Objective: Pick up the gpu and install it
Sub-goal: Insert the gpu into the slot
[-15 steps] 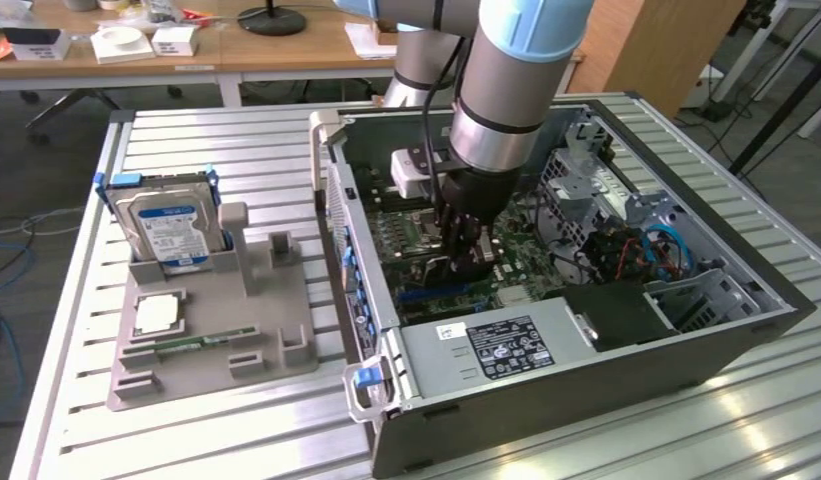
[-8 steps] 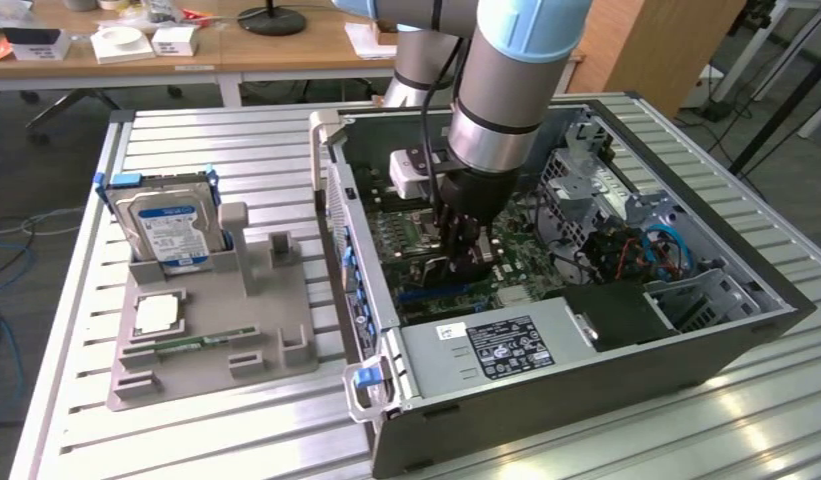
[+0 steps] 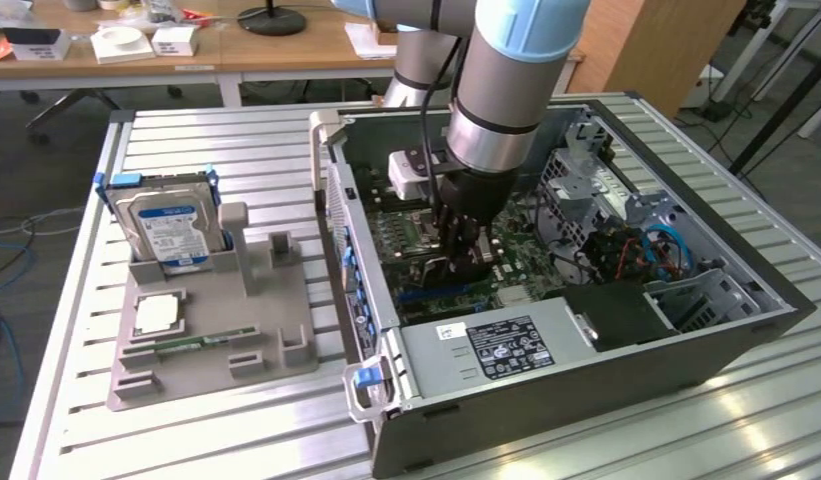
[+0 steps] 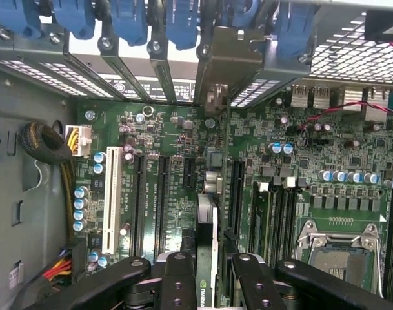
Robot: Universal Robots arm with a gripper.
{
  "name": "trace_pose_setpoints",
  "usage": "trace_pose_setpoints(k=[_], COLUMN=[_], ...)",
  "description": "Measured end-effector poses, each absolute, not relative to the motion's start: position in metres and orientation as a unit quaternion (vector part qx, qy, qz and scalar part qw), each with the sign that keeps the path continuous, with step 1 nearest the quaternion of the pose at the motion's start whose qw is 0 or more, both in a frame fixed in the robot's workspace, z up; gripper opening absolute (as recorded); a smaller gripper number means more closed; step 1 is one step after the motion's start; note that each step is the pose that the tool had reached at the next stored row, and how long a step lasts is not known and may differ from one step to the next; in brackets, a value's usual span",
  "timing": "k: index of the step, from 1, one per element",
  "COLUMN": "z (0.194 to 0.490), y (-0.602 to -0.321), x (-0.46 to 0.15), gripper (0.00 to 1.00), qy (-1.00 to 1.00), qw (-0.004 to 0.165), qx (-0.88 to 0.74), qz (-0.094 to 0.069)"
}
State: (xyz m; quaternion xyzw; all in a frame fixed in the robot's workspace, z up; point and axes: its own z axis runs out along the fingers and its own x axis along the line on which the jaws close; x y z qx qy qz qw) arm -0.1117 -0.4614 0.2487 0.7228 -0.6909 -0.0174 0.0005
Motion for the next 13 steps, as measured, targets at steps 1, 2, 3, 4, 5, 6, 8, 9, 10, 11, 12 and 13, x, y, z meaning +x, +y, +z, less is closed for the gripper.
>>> trace_pose_setpoints(k=[1,2,3,4,5,6,8,9,10,11,12,13], z=[0.2487,0.2487,0.2487,0.2486,0.2486,0.2486,0.2486,0.2486,0.2486,0.2486,0.2486,0.2486], y=[-0.4614,-0.4614,-0.4614,-0.4614,-0.4614,-0.4614,-0.4614,-0.4614,-0.4614,-0.4614,-0.4614,-0.4614], x=[-0.1118,-0.1118,-0.1118,-0.1118,-0.1118,-0.1118,-0.1119,-0.1119,-0.1119,-0.1119,-0.1119,-0.1119], gripper=[0.27,0.27,0.27,0.27,0.27,0.27,0.27,0.27,0.27,0.27,0.27,0.27], qy=[-0.690,-0.690,-0.690,-0.690,-0.690,-0.690,-0.690,-0.690,-0.689,-0.689,-0.689,-0.689], qw=[0.001,0.001,0.001,0.001,0.000,0.001,0.001,0.001,0.001,0.001,0.001,0.001], qx=[0.723,0.724,0.724,0.724,0.724,0.724,0.724,0.724,0.724,0.724,0.725,0.725], qz=[-0.017,-0.017,-0.017,-0.017,-0.017,-0.017,-0.017,-0.017,-0.017,-0.017,-0.017,-0.017])
